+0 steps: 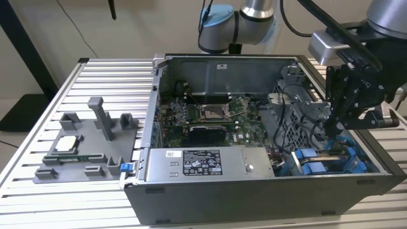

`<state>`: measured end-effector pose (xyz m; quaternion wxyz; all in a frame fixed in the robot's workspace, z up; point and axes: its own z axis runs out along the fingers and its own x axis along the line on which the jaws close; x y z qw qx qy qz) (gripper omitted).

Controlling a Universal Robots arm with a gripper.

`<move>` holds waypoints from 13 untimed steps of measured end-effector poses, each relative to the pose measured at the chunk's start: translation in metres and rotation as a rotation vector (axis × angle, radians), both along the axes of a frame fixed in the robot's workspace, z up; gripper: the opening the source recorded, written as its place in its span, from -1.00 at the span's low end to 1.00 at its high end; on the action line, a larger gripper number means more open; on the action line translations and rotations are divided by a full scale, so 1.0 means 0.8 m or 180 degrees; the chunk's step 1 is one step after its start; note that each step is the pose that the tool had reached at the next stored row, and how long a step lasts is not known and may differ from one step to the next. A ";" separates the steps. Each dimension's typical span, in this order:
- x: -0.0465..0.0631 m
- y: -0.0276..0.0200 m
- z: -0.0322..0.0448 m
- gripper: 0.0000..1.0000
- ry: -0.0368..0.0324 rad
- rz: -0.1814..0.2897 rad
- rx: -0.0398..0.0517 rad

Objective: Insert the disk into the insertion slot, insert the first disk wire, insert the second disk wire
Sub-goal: 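Insert the second disk wire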

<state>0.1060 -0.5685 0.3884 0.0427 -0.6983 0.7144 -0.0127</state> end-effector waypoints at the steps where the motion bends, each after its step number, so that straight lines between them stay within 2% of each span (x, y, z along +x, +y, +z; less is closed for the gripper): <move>1: -0.005 0.0000 -0.0005 -1.00 -0.0017 0.0001 -0.0004; 3: -0.016 0.0000 -0.0016 -1.00 -0.0050 0.0000 -0.0010; 4: -0.021 0.0000 -0.0021 -1.00 -0.0077 0.0000 -0.0012; 7: -0.031 -0.0004 -0.0031 -1.00 -0.0186 0.0000 -0.0018; 8: -0.031 -0.0004 -0.0044 -1.00 -0.0208 0.0000 -0.0018; 10: -0.031 -0.0004 -0.0077 -1.00 -0.0235 0.0000 -0.0019; 13: -0.031 -0.0008 -0.0121 -1.00 -0.0240 0.0000 -0.0017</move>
